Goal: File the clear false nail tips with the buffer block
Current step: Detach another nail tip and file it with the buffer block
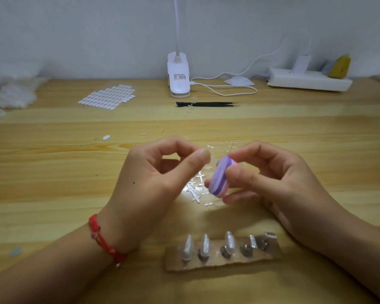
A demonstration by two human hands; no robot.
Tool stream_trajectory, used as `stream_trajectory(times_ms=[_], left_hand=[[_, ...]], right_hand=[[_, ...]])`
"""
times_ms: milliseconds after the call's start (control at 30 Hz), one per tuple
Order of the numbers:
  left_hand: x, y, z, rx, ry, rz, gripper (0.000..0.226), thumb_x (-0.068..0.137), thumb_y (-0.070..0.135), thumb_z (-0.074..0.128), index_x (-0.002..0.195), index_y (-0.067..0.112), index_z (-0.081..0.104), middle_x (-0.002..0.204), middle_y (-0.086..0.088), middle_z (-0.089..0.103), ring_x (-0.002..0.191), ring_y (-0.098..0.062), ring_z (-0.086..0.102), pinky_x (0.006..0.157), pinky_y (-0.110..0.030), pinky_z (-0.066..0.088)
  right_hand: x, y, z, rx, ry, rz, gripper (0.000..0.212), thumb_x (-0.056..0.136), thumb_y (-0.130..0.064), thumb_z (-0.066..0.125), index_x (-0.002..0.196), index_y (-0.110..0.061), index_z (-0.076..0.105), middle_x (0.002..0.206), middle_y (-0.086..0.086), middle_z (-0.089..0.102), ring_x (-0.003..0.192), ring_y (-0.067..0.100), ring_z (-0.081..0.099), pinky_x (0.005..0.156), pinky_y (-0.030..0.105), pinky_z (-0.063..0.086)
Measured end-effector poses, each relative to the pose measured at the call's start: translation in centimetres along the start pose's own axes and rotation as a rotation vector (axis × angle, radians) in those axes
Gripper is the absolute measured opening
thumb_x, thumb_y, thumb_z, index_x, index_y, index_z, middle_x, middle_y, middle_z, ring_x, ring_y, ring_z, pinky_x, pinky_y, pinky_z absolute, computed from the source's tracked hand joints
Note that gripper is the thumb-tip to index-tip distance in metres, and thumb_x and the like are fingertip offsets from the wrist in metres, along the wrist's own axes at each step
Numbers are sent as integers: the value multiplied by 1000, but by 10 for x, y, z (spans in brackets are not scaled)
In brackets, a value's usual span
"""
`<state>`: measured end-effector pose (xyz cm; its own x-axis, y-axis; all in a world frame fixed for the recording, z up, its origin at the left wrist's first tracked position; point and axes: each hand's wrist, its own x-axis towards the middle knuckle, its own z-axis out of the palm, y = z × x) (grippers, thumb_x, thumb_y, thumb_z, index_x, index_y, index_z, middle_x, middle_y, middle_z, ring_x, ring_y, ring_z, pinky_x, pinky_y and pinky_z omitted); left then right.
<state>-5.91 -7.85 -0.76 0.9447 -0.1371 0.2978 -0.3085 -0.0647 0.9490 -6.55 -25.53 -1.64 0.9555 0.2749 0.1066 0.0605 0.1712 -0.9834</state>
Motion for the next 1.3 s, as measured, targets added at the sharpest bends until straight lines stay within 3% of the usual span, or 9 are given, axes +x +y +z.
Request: stream_trajectory(times_ms=[167,300,400,567,700,833,933,1167,1300], left_hand=[[1,-4,-1,-20,-100,-72,17,72,29,78,64,17,70,53,7,52,40,-5,35,41,-15,26],[1,-4,-2,-33,-60,-79,17,68,33,68,66,17,70,47,9,49,39,-7,33,41,-17,26],[1,-4,-1,-19,-87,-86,20,67,33,68,66,13,71,57,-2,56,38,-6,36,41,-13,30],[2,-5,-2,-34,-77,-102,18,67,33,67,66,16,71,53,4,54,38,-5,37,41,-13,30],[2,-8,-2,11,-93,-98,19,74,33,72,68,15,68,44,10,43,39,-7,33,41,-12,27],[2,-8,-1,25,-124,-98,20,74,33,64,69,14,65,40,10,41,39,-9,32,41,-14,27],[2,-9,-2,56,-167,-100,22,79,34,71,69,15,64,41,11,40,40,-9,33,42,-14,27],[-1,-7,2,129,-199,-27,15,79,31,63,67,21,63,46,15,45,43,-6,36,44,-15,27],[0,-8,0,94,-103,-36,22,80,33,71,69,16,64,46,9,41,43,-10,32,42,-17,24]], right_hand=[[3,3,-6,75,111,-13,28,56,-17,89,81,-21,76,86,7,72,70,24,73,58,26,57],[2,2,-2,38,27,0,37,61,-21,82,97,-25,74,92,3,71,72,23,73,59,28,58],[4,3,-7,126,116,-19,34,63,-16,82,95,-23,73,88,4,72,71,23,73,56,27,58],[2,1,-2,36,22,-13,36,63,-15,86,96,-22,72,90,3,70,72,23,73,55,29,58],[3,0,-7,122,155,-16,42,56,-21,81,95,-17,66,85,5,72,71,23,73,52,26,56],[2,1,-3,23,17,7,37,60,-14,86,93,-21,71,88,3,71,67,21,72,52,29,57],[4,1,-7,128,143,1,42,57,-19,80,96,-15,65,83,7,72,66,21,71,48,26,55],[4,1,-6,20,171,11,45,58,-20,86,100,-20,68,94,13,74,61,19,69,35,20,44],[2,0,-3,-28,105,-7,37,64,-24,80,99,-23,69,95,12,74,69,37,71,38,21,46]])
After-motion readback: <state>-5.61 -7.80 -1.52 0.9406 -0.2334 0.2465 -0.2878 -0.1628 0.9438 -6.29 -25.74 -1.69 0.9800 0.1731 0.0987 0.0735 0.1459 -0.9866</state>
